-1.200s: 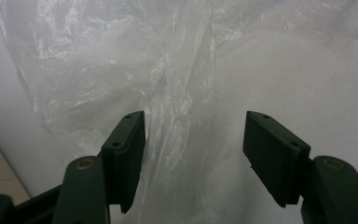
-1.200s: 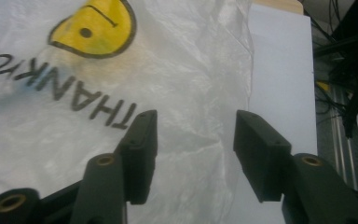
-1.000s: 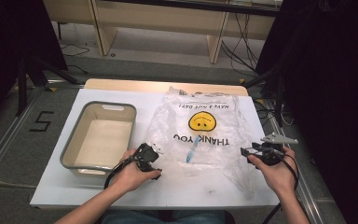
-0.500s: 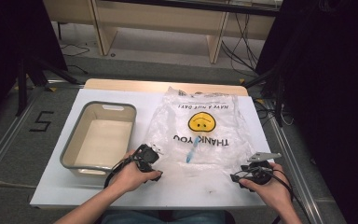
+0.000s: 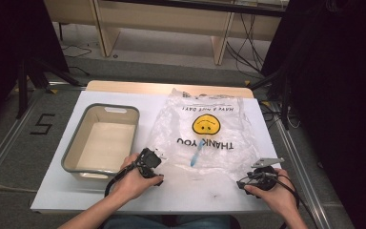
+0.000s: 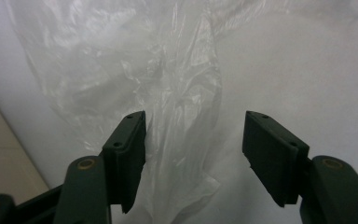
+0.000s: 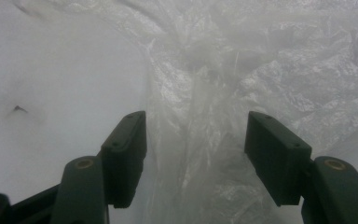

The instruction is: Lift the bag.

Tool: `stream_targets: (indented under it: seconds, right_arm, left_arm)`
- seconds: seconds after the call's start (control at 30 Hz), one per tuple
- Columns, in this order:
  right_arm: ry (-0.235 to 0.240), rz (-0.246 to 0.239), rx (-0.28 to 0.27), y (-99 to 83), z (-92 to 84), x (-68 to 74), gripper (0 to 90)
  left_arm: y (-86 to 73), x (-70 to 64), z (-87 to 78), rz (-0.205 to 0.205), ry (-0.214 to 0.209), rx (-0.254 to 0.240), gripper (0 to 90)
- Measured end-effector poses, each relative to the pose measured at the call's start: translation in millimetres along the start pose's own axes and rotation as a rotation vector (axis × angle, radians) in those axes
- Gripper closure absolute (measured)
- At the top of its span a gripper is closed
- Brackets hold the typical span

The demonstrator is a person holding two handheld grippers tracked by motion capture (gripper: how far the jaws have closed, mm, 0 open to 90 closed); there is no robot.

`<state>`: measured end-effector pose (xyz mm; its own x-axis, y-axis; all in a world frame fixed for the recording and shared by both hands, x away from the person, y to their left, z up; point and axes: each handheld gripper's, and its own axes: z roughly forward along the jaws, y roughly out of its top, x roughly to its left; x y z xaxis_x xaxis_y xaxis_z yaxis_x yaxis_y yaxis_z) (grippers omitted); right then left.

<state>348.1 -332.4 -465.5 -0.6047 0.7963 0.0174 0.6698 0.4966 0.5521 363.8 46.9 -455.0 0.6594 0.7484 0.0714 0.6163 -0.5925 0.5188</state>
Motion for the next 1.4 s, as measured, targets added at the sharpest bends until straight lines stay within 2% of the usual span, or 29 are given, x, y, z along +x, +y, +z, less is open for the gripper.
stream_targets:
  seconds: [0.07, 0.13, 0.3, 0.37, 0.47, 0.57, 0.63, 0.7, 0.8, 0.97, 1.13, 1.2, 1.27, 1.4]
  right_arm:
    - [-0.002, 0.001, -0.003, 0.2, -0.3, -0.2, 39.9]
    - [0.000, 0.002, 0.004, -0.1, 0.5, -0.3, 40.7]
    - [-0.018, 0.011, 0.026, -1.4, 0.4, -1.7, 47.7]
    - [-0.031, 0.001, 0.036, -1.7, -0.9, -2.8, 55.6]
    - [-0.038, 0.011, 0.042, -1.7, -1.9, -4.4, 68.2]
    - [-0.034, 0.029, 0.047, -1.9, -3.1, -7.4, 80.6]
    - [-0.032, 0.042, 0.053, -1.9, -3.6, -9.1, 85.6]
    - [-0.037, 0.042, 0.054, -1.5, -3.8, -10.4, 87.7]
    - [-0.075, 0.050, 0.057, -0.8, -5.6, -12.9, 88.9]
    - [-0.115, 0.080, 0.049, -2.2, -8.2, -21.0, 89.1]
    - [-0.122, 0.083, 0.046, -3.0, -7.7, -22.3, 89.1]
    - [-0.124, 0.082, 0.045, -2.8, -7.6, -21.9, 89.2]
    - [-0.123, 0.083, 0.043, -2.8, -7.9, -21.7, 89.2]
    - [-0.124, 0.085, 0.041, -3.4, -8.2, -21.8, 89.2]
  left_arm:
    - [2.3, -1.0, -5.7, -0.004, -0.009, -0.020, 38.7]
    - [2.6, -0.6, -8.3, -0.009, 0.000, -0.026, 38.1]
    - [-1.6, 0.9, -2.7, -0.022, -0.023, 0.021, 43.5]
    - [-2.1, 0.7, -0.2, -0.029, -0.040, 0.026, 44.0]
    - [-2.1, 1.1, 0.9, -0.040, -0.060, 0.021, 43.4]
    - [-1.4, 2.4, -0.7, -0.044, -0.057, -0.013, 42.5]
    - [-0.3, 2.7, -3.1, -0.046, -0.055, -0.043, 40.3]
    - [0.8, 3.1, -6.2, -0.036, -0.039, -0.066, 37.6]
    - [1.6, 4.0, -10.6, -0.033, -0.026, -0.096, 33.5]
    - [0.7, 5.0, -17.1, -0.038, -0.050, -0.110, 28.0]
    - [-2.5, -0.1, -13.1, -0.010, -0.114, -0.058, 24.9]
    - [-4.5, -2.1, -6.3, 0.003, -0.102, -0.029, 25.5]
    - [-6.7, -2.9, 0.3, 0.014, -0.081, 0.013, 30.6]
    - [-8.5, -1.0, 7.6, -0.002, -0.083, 0.056, 37.3]
